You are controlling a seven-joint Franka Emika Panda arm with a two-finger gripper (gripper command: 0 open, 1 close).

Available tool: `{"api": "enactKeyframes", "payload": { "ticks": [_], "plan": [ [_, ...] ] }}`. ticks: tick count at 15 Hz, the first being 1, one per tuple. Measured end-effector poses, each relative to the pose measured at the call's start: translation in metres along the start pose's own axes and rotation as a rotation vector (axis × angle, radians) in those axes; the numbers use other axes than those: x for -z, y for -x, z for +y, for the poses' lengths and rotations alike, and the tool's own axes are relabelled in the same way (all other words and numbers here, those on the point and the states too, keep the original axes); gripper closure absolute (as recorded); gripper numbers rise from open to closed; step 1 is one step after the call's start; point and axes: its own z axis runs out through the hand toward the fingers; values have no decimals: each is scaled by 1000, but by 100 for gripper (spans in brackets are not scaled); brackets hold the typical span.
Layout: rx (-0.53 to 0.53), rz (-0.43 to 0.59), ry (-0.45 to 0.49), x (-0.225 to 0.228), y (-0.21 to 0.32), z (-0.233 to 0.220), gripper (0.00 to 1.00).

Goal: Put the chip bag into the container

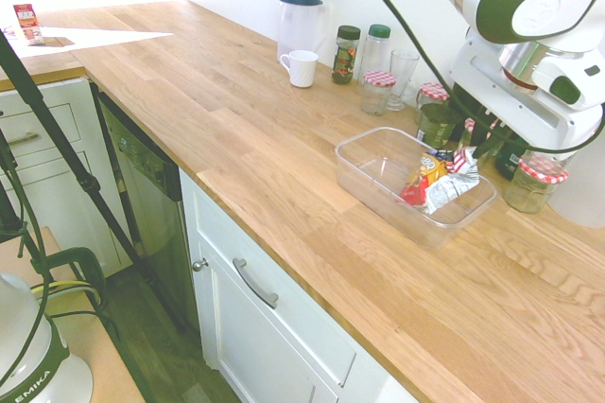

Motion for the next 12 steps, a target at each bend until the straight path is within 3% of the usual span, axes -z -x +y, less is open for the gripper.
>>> {"api": "enactKeyframes", "payload": {
  "ticks": [12],
  "plan": [
    [-10, 24, 10, -11, -13, 11, 0]
  ]
}}
